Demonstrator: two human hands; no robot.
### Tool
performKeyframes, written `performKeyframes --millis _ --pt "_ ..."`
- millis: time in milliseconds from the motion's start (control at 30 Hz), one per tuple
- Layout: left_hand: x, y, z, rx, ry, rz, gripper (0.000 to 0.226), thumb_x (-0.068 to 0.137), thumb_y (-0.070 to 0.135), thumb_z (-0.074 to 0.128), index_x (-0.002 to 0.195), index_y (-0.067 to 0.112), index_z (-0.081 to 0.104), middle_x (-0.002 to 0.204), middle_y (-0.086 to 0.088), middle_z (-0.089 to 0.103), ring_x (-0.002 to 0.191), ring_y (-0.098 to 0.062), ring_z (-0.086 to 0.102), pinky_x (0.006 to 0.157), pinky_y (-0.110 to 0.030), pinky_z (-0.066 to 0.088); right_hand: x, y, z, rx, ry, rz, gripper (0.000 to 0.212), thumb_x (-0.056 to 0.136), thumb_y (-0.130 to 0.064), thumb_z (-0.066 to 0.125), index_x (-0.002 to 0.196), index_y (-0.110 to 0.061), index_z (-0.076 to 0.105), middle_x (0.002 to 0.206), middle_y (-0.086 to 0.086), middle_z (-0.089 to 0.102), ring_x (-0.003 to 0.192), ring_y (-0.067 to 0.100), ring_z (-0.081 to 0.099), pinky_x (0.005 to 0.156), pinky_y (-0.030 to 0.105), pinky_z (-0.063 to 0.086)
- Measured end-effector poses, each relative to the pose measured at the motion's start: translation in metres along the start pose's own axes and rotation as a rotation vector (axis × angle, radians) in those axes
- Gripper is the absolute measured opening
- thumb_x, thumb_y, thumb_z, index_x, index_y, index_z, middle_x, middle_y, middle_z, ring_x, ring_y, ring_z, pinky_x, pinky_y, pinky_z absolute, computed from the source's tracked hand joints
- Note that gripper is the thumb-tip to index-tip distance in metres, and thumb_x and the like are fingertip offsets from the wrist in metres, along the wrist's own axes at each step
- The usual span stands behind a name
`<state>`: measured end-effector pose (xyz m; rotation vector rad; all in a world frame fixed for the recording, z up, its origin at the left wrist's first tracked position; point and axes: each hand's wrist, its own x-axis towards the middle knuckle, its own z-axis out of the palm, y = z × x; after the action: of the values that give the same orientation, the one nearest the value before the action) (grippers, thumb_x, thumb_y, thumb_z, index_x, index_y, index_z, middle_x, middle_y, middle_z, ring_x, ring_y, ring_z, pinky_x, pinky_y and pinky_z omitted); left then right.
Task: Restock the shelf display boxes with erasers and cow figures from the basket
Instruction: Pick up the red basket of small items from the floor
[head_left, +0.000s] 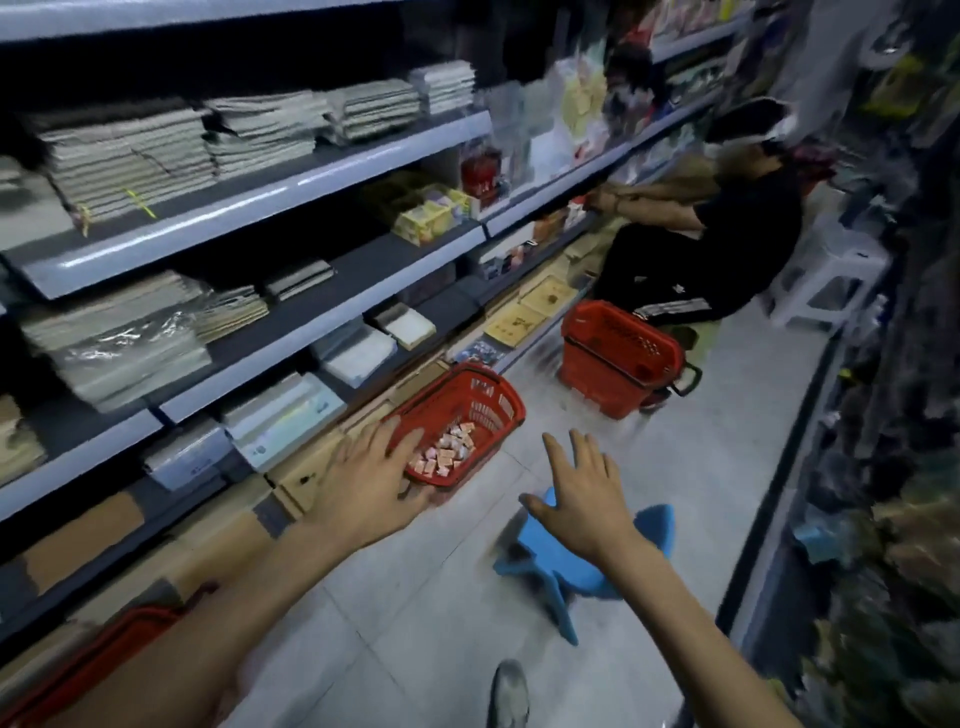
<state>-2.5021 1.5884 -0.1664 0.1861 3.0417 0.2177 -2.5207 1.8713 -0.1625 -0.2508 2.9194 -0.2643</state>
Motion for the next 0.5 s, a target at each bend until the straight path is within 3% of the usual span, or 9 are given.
performKeyframes --millis 133,300,433,500 --pt "0.045 -0.008 -0.006 0.007 0.000 -0.080 0.091 0.080 0.078 0.029 0.155 0.028 0.042 0.159 -0.012 0.041 0.142 -0.037 0.043 0.114 -0.059 0.036 0.085 0.010 -0.012 -0.034 -0.035 -0.123 0.091 0.094 -0.065 0.051 0.163 -0.020 0.011 0.169 0.019 0.007 0.156 0.039 0.004 0.126 0.053 0.010" --pt "0.107 -0.030 -0.016 -0.003 0.017 -0.187 0.092 0.082 0.080 0.026 0.158 0.028 0.037 0.162 -0.014 0.037 0.148 -0.039 0.035 0.117 -0.062 0.031 0.184 -0.001 -0.025 -0.051 -0.057 -0.263 0.093 0.091 -0.061 0.058 0.163 -0.020 0.015 0.167 0.021 0.013 0.155 0.040 0.010 0.124 0.052 0.011" --pt "0.160 -0.060 -0.015 0.017 -0.027 -0.243 0.097 0.081 0.083 0.024 0.160 0.029 0.030 0.167 -0.012 0.027 0.154 -0.035 0.024 0.121 -0.059 0.024 0.264 -0.022 -0.025 -0.069 -0.062 -0.349 0.090 0.092 -0.063 0.054 0.162 -0.021 0.015 0.166 0.019 0.016 0.154 0.038 0.011 0.124 0.052 0.014" --pt "0.186 -0.076 -0.013 0.020 -0.022 -0.247 0.096 0.081 0.082 0.026 0.159 0.027 0.034 0.165 -0.012 0.031 0.152 -0.035 0.029 0.119 -0.062 0.027 0.298 -0.034 -0.025 -0.073 -0.071 -0.373 0.089 0.094 -0.061 0.053 0.162 -0.019 0.014 0.167 0.019 0.013 0.156 0.038 0.008 0.125 0.053 0.013"
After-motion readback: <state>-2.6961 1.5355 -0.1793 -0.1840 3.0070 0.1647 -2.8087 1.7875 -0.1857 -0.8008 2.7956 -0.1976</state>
